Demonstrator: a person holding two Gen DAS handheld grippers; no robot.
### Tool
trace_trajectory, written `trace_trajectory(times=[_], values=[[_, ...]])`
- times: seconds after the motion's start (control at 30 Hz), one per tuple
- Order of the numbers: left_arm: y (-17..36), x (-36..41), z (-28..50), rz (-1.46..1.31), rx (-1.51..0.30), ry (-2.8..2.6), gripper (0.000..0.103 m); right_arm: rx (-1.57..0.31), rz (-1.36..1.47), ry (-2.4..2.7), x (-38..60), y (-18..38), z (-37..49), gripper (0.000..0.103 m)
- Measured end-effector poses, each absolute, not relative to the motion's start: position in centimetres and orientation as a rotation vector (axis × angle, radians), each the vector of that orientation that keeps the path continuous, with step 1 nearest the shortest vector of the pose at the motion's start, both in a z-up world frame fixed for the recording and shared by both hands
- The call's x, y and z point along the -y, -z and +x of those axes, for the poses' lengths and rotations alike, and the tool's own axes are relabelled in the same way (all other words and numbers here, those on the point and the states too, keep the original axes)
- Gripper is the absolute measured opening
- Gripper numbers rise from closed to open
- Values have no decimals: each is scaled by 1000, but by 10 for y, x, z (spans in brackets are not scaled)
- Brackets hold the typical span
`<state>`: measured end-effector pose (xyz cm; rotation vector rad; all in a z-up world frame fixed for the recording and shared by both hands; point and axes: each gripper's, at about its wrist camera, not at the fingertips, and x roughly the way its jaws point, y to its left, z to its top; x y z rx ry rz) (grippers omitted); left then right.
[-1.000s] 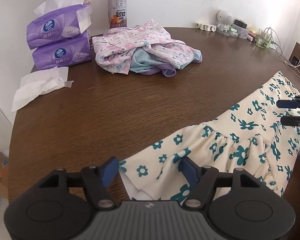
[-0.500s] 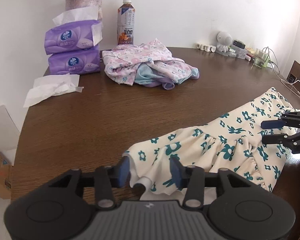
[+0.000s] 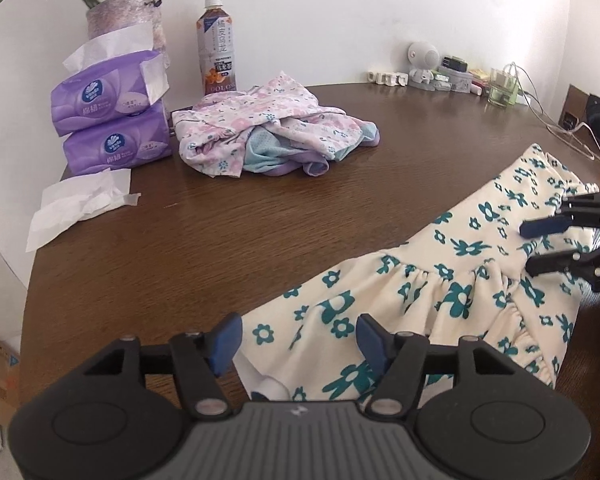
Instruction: Fold clothes
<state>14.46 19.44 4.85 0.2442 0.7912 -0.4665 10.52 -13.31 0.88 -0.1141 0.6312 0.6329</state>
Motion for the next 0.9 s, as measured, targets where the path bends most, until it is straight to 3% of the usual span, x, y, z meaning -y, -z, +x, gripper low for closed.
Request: trace_trajectory(times=[0.37, 0.9], values=[[-39, -191, 127, 397, -694, 526, 63, -643, -90, -629, 127, -10, 114, 49], [-29, -187, 114, 371, -583, 444, 72, -650, -175, -834, 7, -30, 142, 49]])
